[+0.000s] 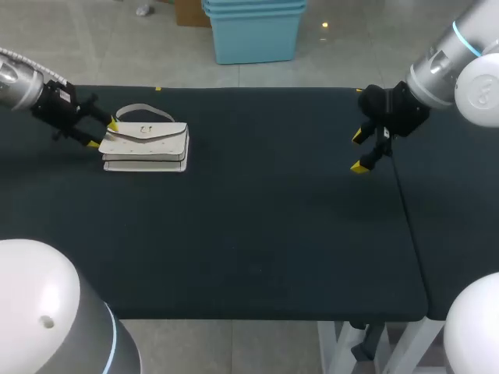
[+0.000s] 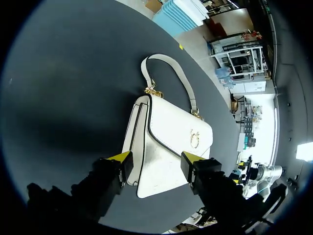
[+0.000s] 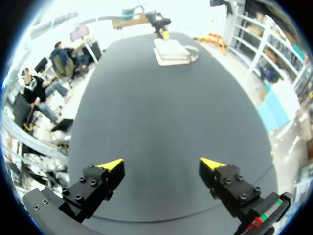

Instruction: Pick up the bag, open it, inspect its contents, close it, and place it on the opposite side

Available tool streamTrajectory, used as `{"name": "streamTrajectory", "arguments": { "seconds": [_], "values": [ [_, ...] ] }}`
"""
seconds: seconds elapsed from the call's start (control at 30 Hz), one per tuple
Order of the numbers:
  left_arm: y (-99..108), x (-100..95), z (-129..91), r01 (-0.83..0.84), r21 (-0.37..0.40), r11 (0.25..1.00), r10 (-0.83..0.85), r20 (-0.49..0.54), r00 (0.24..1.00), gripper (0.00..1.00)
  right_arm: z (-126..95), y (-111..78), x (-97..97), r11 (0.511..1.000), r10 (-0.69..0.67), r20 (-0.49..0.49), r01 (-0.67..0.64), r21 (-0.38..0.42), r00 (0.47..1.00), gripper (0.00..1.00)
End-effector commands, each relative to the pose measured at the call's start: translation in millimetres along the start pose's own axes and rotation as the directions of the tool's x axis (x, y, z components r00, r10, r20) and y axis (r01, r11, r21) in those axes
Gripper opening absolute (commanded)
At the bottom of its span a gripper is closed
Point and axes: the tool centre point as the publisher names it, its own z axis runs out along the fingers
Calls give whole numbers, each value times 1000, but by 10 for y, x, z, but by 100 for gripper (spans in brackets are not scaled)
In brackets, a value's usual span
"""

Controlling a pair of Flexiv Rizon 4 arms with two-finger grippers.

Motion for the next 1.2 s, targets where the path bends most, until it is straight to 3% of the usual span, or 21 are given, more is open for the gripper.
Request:
{"name": "streamTrajectory", "arguments": {
  "seconds": [0.03,0.1,0.2,0.3,0.53,1.07,1.13,1.2],
  "values": [
    [58,8,-76,-14,-13,1000,15,5,1000,78,-1,-1,-8,1000,-1,-3,1,-1,1000,100],
    [66,-17,-95,-19,-50,999,19,-1,1000,71,-1,-1,-8,1000,-1,-3,1,-1,1000,100],
    [63,-59,-104,-25,-100,995,23,-18,1000,70,-1,-1,-8,1000,-1,-3,1,-1,1000,100],
    [43,-91,-102,-46,-156,987,43,-20,999,56,-1,-1,-8,1000,-1,-3,1,-1,1000,100],
    [-23,-113,-109,-106,-226,968,102,-30,994,56,-1,-1,-8,1000,-1,-3,1,-1,1000,100],
    [-80,-91,102,-137,-316,939,131,-40,990,40,-1,-1,-8,1000,-1,-3,1,-1,1000,100],
    [-76,-100,115,-133,-316,939,126,-41,991,35,-1,-1,-8,1000,-1,-3,1,-1,1000,100],
    [-73,-106,125,-126,-315,941,120,-39,992,19,-1,-1,-8,1000,-1,-3,1,-1,1000,100]
  ]
}}
